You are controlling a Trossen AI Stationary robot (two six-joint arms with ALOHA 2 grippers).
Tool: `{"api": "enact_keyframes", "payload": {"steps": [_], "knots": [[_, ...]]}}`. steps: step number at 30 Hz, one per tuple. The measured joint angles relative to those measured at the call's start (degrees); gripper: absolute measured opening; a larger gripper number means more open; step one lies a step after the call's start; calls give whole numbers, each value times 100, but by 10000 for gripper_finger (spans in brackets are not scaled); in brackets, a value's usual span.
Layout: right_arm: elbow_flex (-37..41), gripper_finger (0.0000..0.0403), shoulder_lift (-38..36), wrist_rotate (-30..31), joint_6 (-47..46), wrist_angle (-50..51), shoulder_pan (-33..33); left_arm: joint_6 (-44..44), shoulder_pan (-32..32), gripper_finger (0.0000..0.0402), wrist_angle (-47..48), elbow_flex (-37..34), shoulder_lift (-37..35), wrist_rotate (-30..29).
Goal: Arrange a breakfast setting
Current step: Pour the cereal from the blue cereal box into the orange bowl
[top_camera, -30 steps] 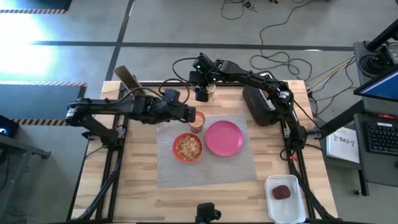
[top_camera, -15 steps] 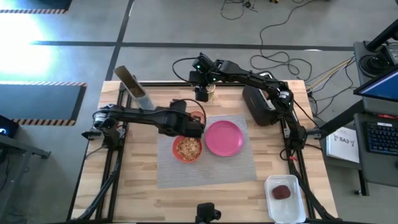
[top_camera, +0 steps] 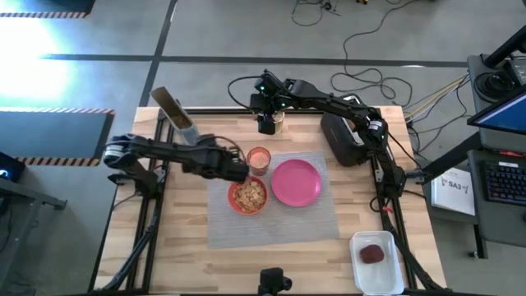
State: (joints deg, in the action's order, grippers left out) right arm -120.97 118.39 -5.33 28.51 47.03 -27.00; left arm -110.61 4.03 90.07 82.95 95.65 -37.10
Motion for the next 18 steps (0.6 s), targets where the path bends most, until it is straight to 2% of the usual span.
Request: {"api": "enact_keyframes", "payload": {"steps": [4, 8, 12, 18], "knots": [[0, 210, 0, 1, 0, -2, 0, -899, 19, 182, -9, -482, -214, 525], [0, 210, 0, 1, 0, -2, 0, -1304, 20, 220, 1, -786, -303, 812], [0, 210, 0, 3, 0, -4, 0, -1522, 32, 275, -15, -978, -208, 738], [0, 210, 0, 1, 0, -7, 0, -1909, 33, 355, -164, -1259, -100, 103]]}}
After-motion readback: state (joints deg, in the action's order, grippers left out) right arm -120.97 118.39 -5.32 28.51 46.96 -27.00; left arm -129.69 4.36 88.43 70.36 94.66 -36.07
